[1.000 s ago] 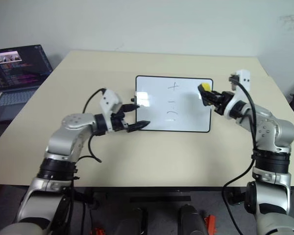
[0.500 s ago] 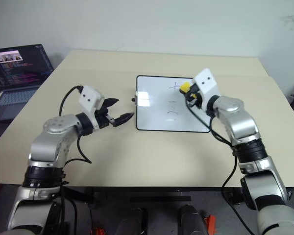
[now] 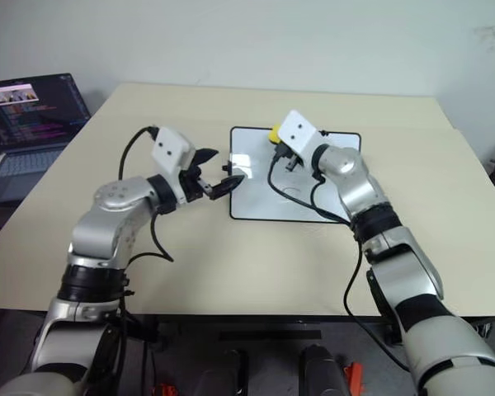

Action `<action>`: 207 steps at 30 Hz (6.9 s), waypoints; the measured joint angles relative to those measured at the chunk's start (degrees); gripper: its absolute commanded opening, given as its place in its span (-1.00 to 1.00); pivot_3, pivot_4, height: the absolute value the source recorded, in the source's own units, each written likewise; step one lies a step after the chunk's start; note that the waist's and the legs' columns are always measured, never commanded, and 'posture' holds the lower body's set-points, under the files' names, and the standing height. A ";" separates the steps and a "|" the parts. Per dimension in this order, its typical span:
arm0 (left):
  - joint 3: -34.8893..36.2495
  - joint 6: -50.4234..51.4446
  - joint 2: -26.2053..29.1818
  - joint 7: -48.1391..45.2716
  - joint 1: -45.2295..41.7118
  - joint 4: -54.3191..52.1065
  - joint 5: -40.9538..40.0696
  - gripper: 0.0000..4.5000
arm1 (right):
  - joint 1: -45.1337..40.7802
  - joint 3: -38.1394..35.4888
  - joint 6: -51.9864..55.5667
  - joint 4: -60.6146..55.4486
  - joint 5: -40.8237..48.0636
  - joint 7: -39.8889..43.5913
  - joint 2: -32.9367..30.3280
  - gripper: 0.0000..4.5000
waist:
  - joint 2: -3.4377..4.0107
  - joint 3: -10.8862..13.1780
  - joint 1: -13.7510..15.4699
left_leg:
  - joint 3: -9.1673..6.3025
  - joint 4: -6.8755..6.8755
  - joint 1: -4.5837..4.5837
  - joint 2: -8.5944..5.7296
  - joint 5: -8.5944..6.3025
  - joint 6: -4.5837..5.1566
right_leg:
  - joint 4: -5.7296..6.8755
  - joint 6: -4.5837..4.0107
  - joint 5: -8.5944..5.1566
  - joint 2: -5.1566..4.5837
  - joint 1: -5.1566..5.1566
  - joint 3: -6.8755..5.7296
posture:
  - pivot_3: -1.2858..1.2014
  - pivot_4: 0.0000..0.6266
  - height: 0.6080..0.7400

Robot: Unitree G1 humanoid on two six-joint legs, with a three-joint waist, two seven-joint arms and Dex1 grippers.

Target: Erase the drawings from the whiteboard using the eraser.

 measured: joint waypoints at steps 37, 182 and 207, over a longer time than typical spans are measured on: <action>-1.28 0.69 -1.33 -0.66 -1.77 0.17 0.43 1.00 | -4.66 1.70 -2.18 10.62 -8.46 7.36 -7.11 -0.50 | 0.00 0.00 0.02 | -0.07 0.12 0.12 -0.05 0.02 -0.01 | 0.12 -0.13 -0.05 -0.01 0.12 -0.01 | 0.03 -0.52 1.00; -3.01 -0.36 8.91 -12.10 4.84 -1.94 0.11 1.00 | 20.25 -2.56 22.81 -41.74 -3.55 24.71 -19.02 -0.50 | 0.02 0.02 -1.03 | -0.08 0.05 0.03 0.02 0.00 -0.04 | 0.08 -0.35 -0.22 -0.01 -0.01 -0.09 | 0.03 -0.52 1.00; -1.75 0.48 11.21 -12.60 4.68 -3.52 -0.92 1.00 | 18.14 -4.52 21.68 -41.37 -1.27 24.65 -18.57 -0.50 | 0.02 0.02 -0.63 | -0.07 0.05 0.03 0.03 0.00 -0.04 | 0.10 -0.36 -0.23 -0.01 -0.01 -0.10 | 0.03 -0.52 1.00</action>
